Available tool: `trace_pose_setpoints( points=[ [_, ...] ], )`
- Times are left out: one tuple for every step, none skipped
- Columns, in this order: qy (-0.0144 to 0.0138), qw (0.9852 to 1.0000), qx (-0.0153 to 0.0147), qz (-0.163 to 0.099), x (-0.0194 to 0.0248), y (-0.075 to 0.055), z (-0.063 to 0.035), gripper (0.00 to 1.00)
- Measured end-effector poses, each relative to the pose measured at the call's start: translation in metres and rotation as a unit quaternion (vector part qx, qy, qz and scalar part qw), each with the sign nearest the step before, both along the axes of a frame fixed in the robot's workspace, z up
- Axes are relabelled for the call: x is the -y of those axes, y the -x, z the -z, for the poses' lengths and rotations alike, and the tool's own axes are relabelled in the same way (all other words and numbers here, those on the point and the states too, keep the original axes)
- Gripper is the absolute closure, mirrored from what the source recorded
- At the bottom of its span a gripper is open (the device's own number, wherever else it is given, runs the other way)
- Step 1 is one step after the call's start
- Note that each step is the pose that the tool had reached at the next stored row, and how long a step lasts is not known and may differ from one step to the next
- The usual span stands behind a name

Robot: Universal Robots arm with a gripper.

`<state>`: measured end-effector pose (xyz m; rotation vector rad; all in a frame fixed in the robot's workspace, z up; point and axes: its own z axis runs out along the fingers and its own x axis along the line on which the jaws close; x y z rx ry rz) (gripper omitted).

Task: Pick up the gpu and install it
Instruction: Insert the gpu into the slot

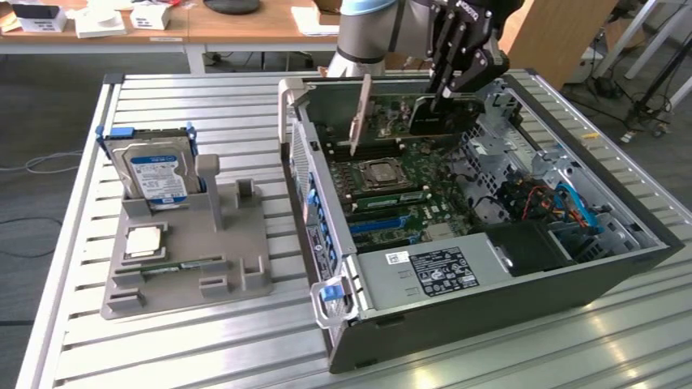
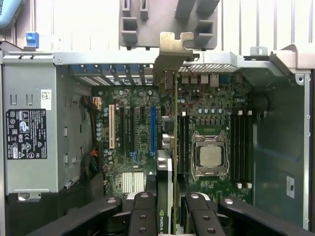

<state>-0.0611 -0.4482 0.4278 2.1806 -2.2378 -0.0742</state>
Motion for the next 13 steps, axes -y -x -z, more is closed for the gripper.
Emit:
trace_pose_setpoints(
  points=[
    [-0.0001,1.0000,0.0001,0.000,0.0000,-0.0022,0.0003,0.73],
    [-0.0002,1.0000,0.0001,0.000,0.0001,-0.0036,0.0005,0.73],
    [-0.0001,1.0000,0.0000,0.000,0.0001,-0.0040,0.0005,0.73],
    [-0.0001,1.0000,0.0001,0.000,0.0001,-0.0040,0.0005,0.73],
    [-0.0001,1.0000,0.0000,0.000,0.0001,-0.0040,0.0005,0.73],
    [0.0000,1.0000,0.0000,0.000,0.0000,-0.0040,0.0005,0.73],
    [-0.0001,1.0000,0.0000,0.000,0.0000,-0.0040,0.0005,0.73],
    [-0.0001,1.0000,0.0000,0.000,0.0000,-0.0040,0.0005,0.73],
    [-0.0001,1.0000,0.0000,0.000,0.0000,-0.0040,0.0006,0.73],
    [0.0000,1.0000,0.0000,0.000,0.0000,-0.0040,0.0006,0.73],
    [-0.0001,1.0000,0.0001,0.000,0.0000,-0.0040,0.0014,0.73],
    [-0.0002,1.0000,0.0001,0.000,0.0000,-0.0040,0.0030,0.73],
    [-0.0001,1.0000,0.0000,0.000,0.0000,-0.0040,0.0047,0.73]
  ],
)
